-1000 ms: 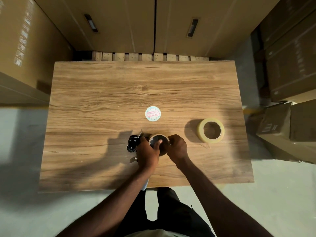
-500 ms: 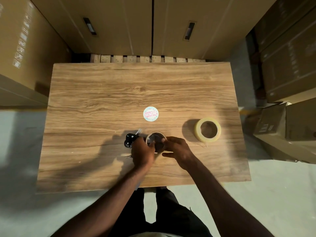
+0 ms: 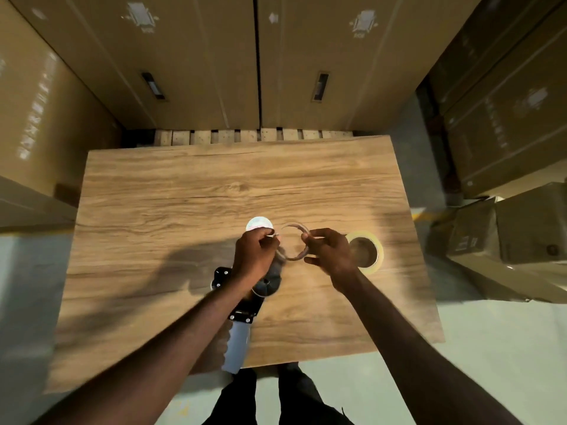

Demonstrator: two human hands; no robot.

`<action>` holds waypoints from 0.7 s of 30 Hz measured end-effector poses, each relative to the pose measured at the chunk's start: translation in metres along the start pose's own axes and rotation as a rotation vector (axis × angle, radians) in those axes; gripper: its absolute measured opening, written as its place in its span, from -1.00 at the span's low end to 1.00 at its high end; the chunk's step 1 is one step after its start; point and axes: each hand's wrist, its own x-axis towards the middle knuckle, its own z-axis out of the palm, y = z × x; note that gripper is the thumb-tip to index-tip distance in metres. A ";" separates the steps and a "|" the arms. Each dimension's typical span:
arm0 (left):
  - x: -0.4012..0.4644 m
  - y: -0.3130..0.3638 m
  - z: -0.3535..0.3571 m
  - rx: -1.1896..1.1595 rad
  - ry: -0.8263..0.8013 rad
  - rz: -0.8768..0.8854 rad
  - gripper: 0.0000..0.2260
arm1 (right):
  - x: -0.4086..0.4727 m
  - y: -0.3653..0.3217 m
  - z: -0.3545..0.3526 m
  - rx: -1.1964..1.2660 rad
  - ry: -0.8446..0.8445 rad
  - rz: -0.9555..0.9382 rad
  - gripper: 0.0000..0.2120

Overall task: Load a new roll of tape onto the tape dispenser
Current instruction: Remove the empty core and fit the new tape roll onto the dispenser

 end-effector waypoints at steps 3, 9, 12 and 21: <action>0.049 0.014 0.018 -0.093 -0.145 -0.055 -0.61 | 0.043 -0.020 -0.012 -0.206 0.127 -0.072 -0.82; 0.102 0.065 0.042 -0.448 -0.380 -0.361 -0.01 | 0.096 -0.068 -0.028 -0.084 -0.048 0.093 -0.11; 0.109 0.076 0.037 -0.594 -0.484 -0.470 0.01 | 0.103 -0.075 -0.040 0.016 -0.215 0.209 0.09; 0.130 0.059 0.033 -0.593 -0.576 -0.527 0.19 | 0.110 -0.071 -0.055 0.212 -0.253 0.254 0.18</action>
